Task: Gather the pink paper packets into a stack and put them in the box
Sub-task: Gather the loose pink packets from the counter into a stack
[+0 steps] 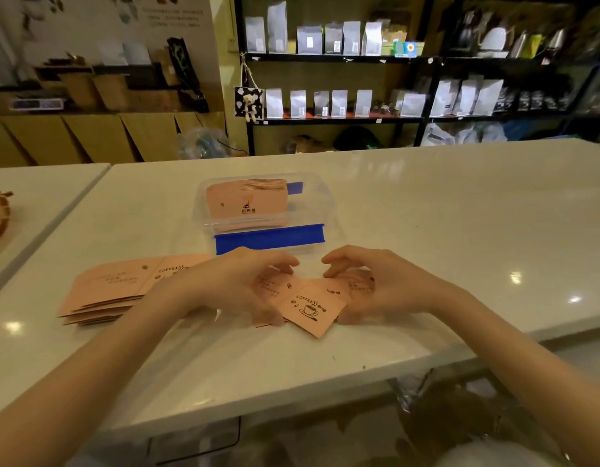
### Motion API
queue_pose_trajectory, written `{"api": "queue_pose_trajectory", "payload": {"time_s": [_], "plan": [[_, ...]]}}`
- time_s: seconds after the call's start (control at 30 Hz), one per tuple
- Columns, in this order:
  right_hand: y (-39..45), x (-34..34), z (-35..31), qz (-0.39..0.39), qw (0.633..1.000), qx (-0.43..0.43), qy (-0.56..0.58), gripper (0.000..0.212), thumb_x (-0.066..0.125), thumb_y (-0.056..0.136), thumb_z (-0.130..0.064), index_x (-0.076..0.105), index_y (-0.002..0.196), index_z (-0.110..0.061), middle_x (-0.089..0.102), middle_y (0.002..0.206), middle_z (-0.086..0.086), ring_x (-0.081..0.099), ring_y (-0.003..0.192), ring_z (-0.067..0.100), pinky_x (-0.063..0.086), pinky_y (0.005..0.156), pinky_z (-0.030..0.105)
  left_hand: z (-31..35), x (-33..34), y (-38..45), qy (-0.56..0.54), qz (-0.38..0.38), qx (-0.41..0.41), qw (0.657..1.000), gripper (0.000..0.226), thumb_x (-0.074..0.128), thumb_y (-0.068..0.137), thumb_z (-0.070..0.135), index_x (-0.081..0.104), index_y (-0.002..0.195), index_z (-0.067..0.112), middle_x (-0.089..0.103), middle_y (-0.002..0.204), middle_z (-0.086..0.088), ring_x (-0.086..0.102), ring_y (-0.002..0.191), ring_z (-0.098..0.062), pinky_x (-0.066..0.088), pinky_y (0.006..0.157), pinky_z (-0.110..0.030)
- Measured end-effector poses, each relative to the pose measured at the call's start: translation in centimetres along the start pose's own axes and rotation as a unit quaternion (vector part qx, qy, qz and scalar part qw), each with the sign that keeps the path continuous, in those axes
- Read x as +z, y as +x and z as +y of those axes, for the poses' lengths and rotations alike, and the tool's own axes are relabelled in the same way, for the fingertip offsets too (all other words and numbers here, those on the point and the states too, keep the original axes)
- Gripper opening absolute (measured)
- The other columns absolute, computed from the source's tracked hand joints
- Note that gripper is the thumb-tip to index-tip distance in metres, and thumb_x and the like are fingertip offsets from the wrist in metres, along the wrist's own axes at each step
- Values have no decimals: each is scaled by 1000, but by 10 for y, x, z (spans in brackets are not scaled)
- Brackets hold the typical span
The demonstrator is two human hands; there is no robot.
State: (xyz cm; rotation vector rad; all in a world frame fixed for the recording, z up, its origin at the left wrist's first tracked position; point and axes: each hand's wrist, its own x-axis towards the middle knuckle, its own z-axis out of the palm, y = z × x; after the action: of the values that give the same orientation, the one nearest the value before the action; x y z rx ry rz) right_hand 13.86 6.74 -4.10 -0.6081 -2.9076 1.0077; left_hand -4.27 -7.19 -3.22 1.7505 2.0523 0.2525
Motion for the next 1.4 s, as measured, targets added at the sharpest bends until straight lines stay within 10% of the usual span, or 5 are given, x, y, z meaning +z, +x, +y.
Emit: {"api": "queue_pose_trajectory", "payload": {"time_s": [0.53,0.7,0.83,1.1,1.4], "plan": [[10,-40,-23,163,985,-52,1,72,80,61,-29,40,119,-41,54,102,-30,44,108,3,33,98,28,5,-47,-47,-13,277,49,959,89,68,52,54,29,130,39,52,118,19,40,107,1,34,79,-7],[30,-40,-44,224,969,-101,18,71,78,63,-26,39,122,-35,57,110,-19,38,112,2,37,81,13,-20,-57,-81,2,307,-53,950,92,75,58,41,22,133,40,52,112,19,45,111,-10,35,103,-34],[49,-35,-67,243,962,-122,23,71,79,63,-25,40,122,-31,54,108,-19,35,110,1,39,97,32,-41,-55,-98,-11,285,-121,951,95,76,59,40,18,135,38,54,126,10,43,123,-17,31,106,-36],[79,-10,-105,211,958,-177,80,70,80,62,-21,42,121,-26,60,109,-7,45,103,4,38,65,-6,-75,-38,-115,-25,260,-198,945,100,75,58,47,15,137,36,54,129,9,42,124,-19,31,105,-37],[93,49,-116,90,971,-190,110,61,75,64,-39,41,115,-40,43,98,-39,45,102,-6,41,82,15,-95,-17,-118,-160,289,-173,928,104,79,58,36,14,140,29,42,127,17,39,119,-7,30,99,-25]]}}
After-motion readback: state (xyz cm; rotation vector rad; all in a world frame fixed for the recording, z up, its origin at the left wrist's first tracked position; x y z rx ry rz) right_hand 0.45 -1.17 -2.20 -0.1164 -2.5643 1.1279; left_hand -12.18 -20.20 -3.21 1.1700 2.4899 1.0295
